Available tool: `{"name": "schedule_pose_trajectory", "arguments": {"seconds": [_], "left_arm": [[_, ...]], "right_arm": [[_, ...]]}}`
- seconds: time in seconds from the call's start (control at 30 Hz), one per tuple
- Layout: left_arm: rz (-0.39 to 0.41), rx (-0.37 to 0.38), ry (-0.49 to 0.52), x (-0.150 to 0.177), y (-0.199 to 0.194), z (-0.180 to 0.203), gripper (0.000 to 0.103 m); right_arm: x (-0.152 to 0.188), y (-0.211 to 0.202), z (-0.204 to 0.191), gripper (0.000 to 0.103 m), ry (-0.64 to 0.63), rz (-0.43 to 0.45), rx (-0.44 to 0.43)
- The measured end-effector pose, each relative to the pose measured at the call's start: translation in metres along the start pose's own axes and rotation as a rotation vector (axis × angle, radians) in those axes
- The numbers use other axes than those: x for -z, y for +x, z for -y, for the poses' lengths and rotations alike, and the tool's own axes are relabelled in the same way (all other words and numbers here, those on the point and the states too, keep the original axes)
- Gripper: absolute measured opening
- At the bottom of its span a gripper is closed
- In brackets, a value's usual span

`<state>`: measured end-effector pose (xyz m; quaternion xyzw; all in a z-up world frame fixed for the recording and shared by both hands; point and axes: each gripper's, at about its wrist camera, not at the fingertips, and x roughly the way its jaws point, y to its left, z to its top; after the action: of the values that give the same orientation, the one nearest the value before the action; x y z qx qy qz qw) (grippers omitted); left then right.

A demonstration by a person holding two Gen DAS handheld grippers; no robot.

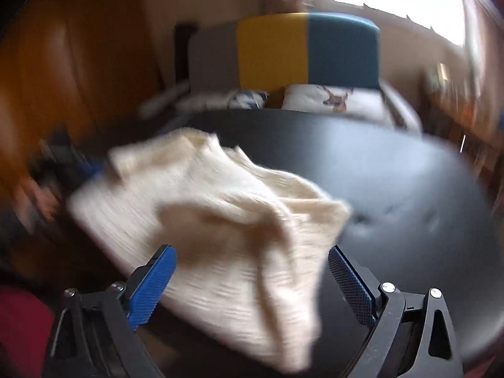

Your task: Fold clothes

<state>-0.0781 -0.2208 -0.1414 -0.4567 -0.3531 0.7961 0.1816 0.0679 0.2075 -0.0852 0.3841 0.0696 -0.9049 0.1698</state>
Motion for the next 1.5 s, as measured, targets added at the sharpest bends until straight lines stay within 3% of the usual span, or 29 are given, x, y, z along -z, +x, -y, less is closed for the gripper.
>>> {"name": "schedule_pose_trajectory", "arguments": {"seconds": [0.2,0.23,0.27,0.33,0.57,0.63,0.77,0.8,0.83,0.9,1.0,1.07,1.17,1.23,1.33,1.37,1.5], "left_arm": [[-0.017,-0.105,0.186,0.001,-0.010,0.011,0.027],[-0.020,-0.104,0.206,0.000,-0.009,0.014,0.029],[-0.022,-0.106,0.229,-0.002,-0.007,0.016,0.029],[-0.028,-0.116,0.285,-0.005,-0.005,0.020,0.032],[-0.070,-0.115,0.409,-0.020,0.009,0.025,0.034],[-0.097,-0.092,0.400,-0.024,0.017,0.023,0.034],[-0.162,-0.084,0.343,-0.028,0.034,0.016,0.030],[-0.168,-0.077,0.320,-0.029,0.035,0.015,0.022],[-0.160,-0.054,0.291,-0.030,0.031,0.015,0.011],[-0.128,0.027,0.227,-0.032,0.014,0.017,0.009],[-0.088,0.140,0.140,-0.026,-0.020,0.021,0.006],[-0.109,0.104,0.104,-0.017,-0.026,0.011,0.006],[-0.140,0.049,0.050,-0.004,-0.033,-0.002,0.006],[-0.159,-0.026,-0.004,-0.003,-0.024,-0.018,0.006],[-0.157,-0.055,-0.057,-0.009,-0.010,-0.033,0.008],[-0.151,-0.050,-0.069,-0.011,-0.008,-0.035,0.008],[-0.156,-0.038,-0.058,-0.011,-0.012,-0.036,0.013]], "right_arm": [[-0.019,0.044,0.011,0.098,-0.095,-0.074,-0.001],[-0.022,0.049,0.014,0.092,-0.097,-0.084,0.006],[-0.026,0.052,0.017,0.083,-0.094,-0.093,0.013],[-0.033,0.061,0.025,0.028,-0.035,-0.125,0.002],[-0.031,0.088,0.066,0.029,0.298,-0.133,-0.155],[-0.027,0.098,0.079,0.045,0.403,-0.125,-0.203],[-0.021,0.113,0.087,0.046,0.492,-0.123,-0.248],[-0.023,0.113,0.086,0.044,0.494,-0.127,-0.245],[-0.025,0.111,0.084,0.032,0.494,-0.129,-0.249],[-0.032,0.099,0.080,0.019,0.493,-0.119,-0.282],[-0.038,0.057,0.079,0.018,0.513,-0.053,-0.333],[-0.032,0.033,0.089,0.018,0.585,-0.010,-0.356],[-0.002,0.038,0.115,0.018,0.749,-0.028,-0.330],[0.017,0.044,0.131,0.021,0.847,-0.046,-0.307],[0.030,0.067,0.136,0.025,0.917,-0.083,-0.287],[0.030,0.069,0.139,0.029,0.929,-0.080,-0.281],[0.028,0.064,0.139,0.080,0.927,-0.041,-0.324]]}}
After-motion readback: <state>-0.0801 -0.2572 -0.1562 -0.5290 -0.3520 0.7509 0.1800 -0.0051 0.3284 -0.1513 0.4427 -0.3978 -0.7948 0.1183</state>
